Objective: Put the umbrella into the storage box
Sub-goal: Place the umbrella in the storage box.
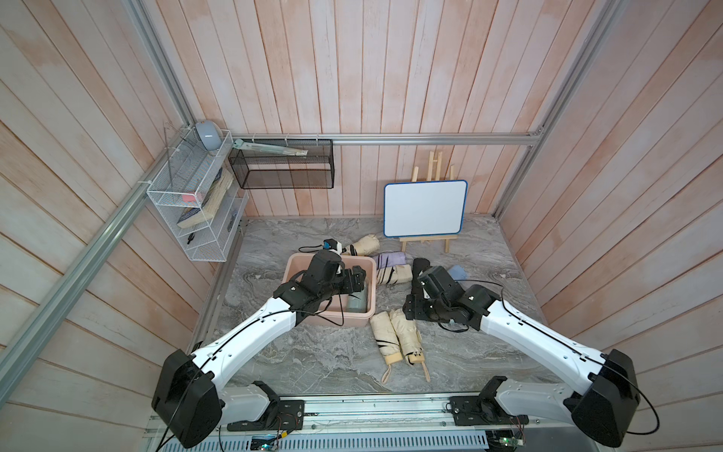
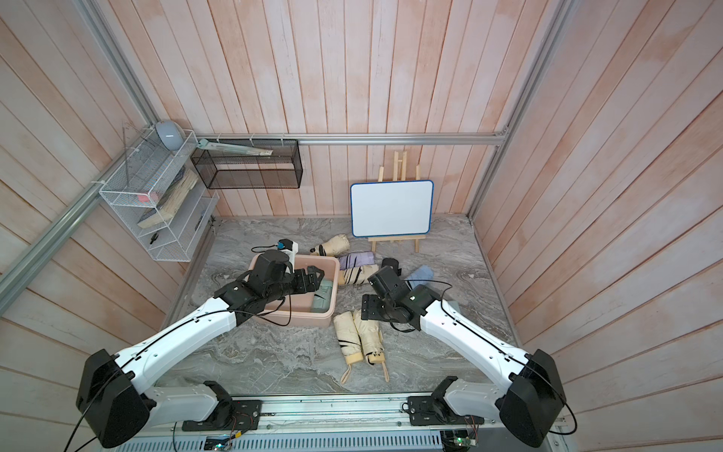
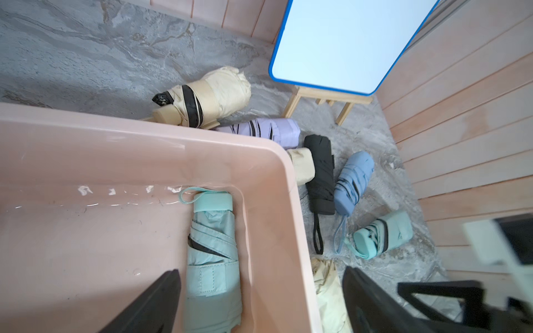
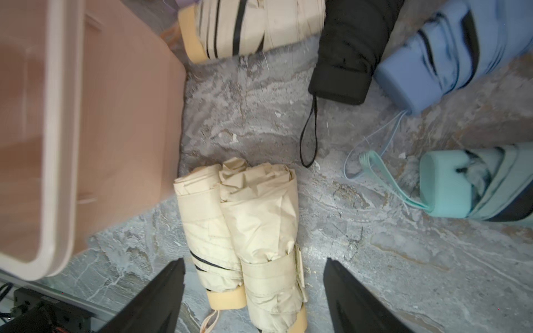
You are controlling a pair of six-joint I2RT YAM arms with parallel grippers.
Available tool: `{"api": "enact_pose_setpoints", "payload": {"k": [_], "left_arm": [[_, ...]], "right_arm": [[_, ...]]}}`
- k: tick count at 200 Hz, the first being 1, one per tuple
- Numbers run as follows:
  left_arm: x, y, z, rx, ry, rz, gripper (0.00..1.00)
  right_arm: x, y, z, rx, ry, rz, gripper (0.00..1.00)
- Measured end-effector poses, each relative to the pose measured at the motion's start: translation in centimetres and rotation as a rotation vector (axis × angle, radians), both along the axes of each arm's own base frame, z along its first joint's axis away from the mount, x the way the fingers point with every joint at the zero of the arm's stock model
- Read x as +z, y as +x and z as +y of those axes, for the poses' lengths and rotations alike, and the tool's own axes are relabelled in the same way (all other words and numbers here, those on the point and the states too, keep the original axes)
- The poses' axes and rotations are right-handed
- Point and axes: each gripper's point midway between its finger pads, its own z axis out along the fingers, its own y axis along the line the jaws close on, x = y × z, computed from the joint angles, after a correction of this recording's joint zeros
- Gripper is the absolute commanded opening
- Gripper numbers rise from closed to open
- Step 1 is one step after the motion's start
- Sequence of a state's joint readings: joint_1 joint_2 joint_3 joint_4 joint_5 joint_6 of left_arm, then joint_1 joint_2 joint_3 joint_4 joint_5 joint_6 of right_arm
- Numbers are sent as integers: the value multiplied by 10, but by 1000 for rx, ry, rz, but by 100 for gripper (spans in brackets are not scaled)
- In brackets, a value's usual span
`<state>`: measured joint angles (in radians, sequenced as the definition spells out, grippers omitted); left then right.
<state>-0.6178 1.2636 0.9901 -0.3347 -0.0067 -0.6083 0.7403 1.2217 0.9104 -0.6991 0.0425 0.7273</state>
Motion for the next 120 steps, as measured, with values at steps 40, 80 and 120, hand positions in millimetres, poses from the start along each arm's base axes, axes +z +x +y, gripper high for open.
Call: {"api": "enact_pose_setpoints", "payload": {"k": [40,80,120], "left_arm": [[17,-13,23,64,-93,-24,93],[38,-27,32,72,-169,-58,93],[49,-32,35,68,-195,-82,93]], "right_arm": [[-45,-29,-9,-10,1,68,81],[-58,-27,2,-11,65,72,82],[-75,-27,10,2,86,90,81]]}}
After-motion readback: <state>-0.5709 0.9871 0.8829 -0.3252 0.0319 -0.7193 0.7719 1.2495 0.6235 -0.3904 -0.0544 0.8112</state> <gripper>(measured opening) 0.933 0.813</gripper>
